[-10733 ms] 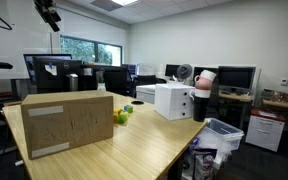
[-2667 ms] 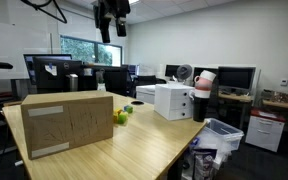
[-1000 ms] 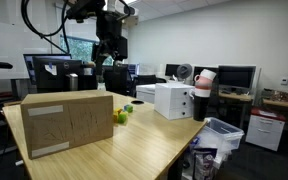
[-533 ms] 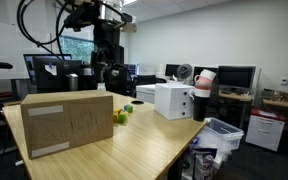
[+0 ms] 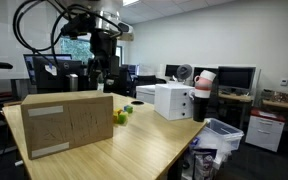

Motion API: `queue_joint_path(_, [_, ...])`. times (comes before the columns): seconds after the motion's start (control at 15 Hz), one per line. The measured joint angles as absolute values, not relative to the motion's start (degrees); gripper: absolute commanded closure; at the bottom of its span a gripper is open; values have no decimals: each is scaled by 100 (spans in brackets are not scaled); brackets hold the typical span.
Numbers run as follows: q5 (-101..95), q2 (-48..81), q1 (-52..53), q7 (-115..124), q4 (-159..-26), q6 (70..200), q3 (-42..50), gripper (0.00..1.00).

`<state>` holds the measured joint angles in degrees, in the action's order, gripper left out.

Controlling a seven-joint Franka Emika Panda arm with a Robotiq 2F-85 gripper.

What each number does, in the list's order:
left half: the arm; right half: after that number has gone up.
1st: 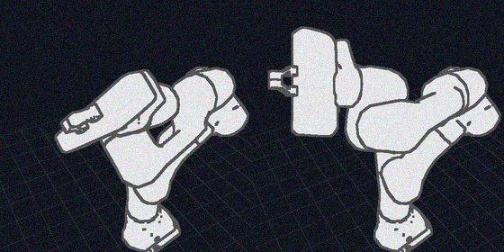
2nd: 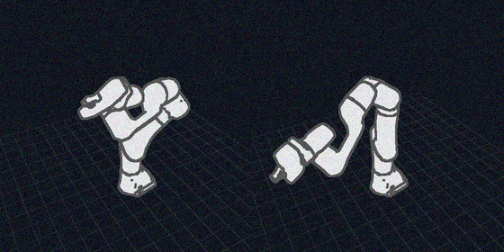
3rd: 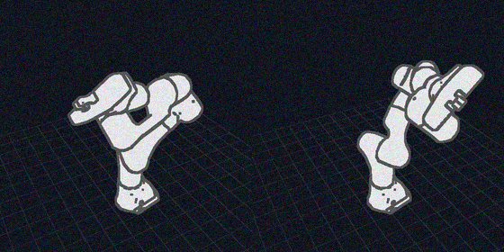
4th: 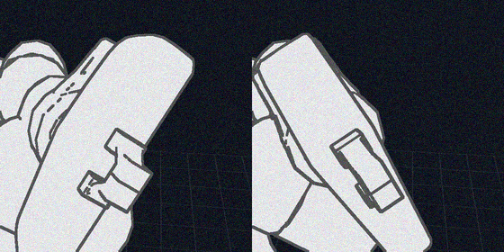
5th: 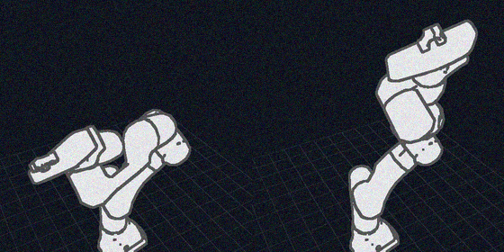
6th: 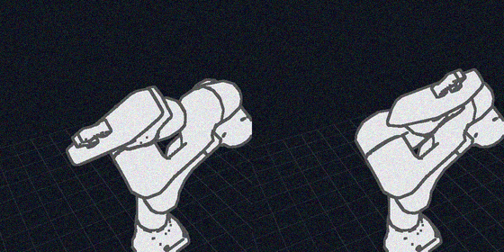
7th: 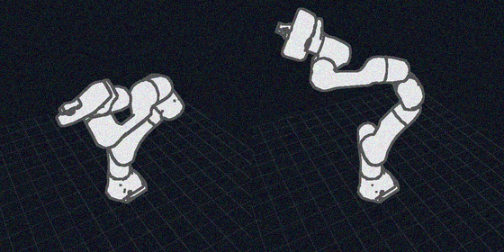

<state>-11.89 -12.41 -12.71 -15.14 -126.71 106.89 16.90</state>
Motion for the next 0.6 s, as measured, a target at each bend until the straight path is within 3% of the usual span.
queue_joint_path(0.6, [-1198, -1240, -1254, -1514, -12880, 10712, 1589, 0])
